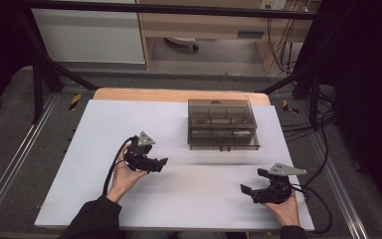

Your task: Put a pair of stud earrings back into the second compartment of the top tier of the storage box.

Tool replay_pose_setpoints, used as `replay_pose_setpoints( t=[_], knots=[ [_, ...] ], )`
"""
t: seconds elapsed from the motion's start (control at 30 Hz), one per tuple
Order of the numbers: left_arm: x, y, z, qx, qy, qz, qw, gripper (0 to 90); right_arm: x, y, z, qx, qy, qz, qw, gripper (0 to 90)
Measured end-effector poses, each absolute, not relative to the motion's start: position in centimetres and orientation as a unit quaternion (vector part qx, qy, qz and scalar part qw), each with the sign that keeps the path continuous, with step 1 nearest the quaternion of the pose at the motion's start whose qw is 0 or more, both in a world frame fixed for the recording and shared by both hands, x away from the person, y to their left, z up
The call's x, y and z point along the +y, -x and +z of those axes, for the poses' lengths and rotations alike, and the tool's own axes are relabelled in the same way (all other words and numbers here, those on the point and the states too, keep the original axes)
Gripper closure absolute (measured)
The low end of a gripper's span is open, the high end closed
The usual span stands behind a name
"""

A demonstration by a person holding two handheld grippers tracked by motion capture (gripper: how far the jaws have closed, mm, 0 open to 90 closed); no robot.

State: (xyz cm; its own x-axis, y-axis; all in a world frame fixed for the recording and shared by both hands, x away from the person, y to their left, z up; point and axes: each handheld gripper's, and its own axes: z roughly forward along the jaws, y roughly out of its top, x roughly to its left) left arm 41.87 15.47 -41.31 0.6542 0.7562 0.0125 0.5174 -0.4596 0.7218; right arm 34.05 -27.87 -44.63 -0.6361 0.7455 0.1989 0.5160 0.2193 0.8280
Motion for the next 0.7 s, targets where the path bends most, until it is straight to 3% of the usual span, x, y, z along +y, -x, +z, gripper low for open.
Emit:
replay_pose_setpoints(
  t=[0.7],
  knots=[
    [16.1, -42.8, -44.0, 0.435, -0.828, 0.149, 0.32, 59.7, -27.9, -34.1, -44.6, 0.771, -0.409, 0.472, 0.121, 0.6]
  ],
)
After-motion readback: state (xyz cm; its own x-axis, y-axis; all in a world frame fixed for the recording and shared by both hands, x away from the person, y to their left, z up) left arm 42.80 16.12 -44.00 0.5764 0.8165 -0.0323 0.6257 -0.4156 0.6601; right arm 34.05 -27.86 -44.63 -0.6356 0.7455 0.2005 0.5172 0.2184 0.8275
